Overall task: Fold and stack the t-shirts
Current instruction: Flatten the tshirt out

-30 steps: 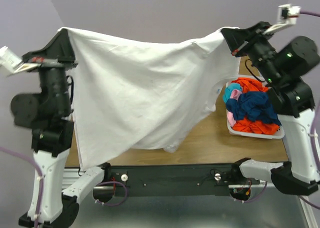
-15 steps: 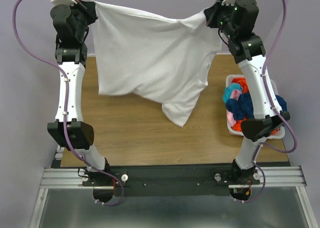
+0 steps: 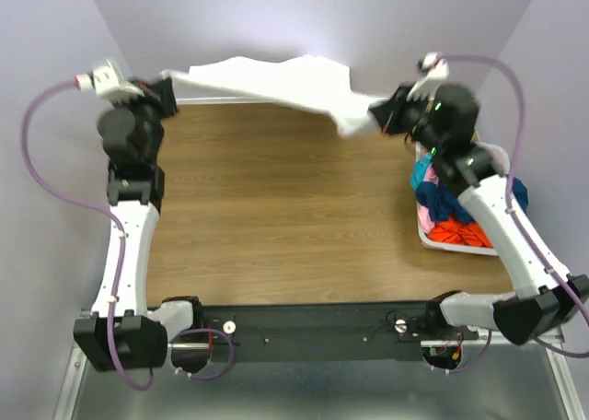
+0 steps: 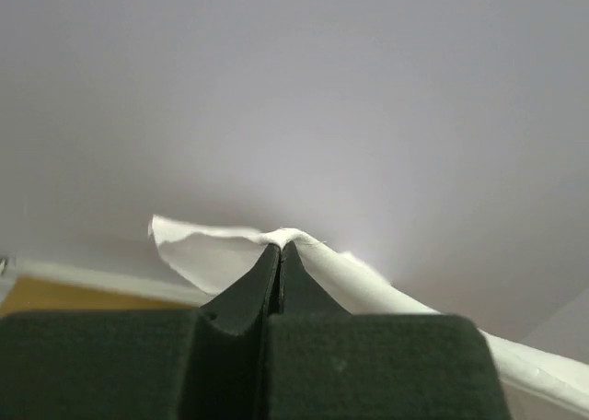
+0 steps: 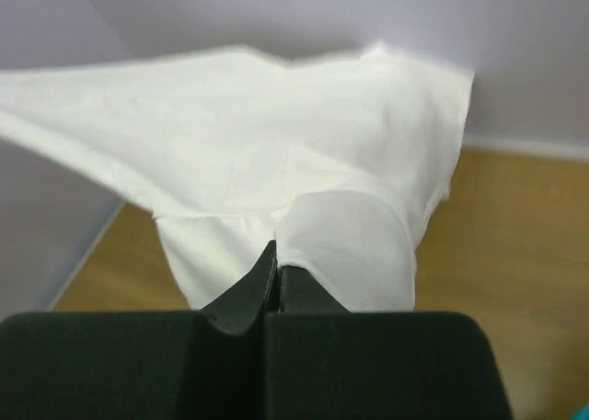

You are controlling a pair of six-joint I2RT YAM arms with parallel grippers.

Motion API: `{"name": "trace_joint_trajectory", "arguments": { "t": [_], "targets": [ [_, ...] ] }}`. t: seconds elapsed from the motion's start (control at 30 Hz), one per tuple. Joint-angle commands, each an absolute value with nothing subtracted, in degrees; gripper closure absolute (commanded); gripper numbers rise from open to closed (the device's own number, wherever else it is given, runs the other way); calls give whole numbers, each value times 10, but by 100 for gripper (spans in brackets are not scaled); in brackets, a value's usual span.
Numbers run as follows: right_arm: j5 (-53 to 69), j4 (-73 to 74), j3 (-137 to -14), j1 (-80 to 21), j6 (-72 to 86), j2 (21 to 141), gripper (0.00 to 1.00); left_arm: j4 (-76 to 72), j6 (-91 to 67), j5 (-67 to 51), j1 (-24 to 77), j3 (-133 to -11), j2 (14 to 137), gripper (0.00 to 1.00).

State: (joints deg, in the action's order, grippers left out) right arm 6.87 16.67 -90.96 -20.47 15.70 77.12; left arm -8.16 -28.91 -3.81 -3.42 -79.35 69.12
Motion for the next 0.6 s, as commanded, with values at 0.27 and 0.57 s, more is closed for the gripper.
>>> {"name": "trace_joint_trajectory", "arguments": {
  "t": [0.27,0.57],
  "targets": [
    [138,148,-419,-319,340,638,52,34,-484,189,-37,-318,505,62],
    [105,207,-439,-320,336,568,0,117,-505,214,-37,-351,426,2]
  ]
}}
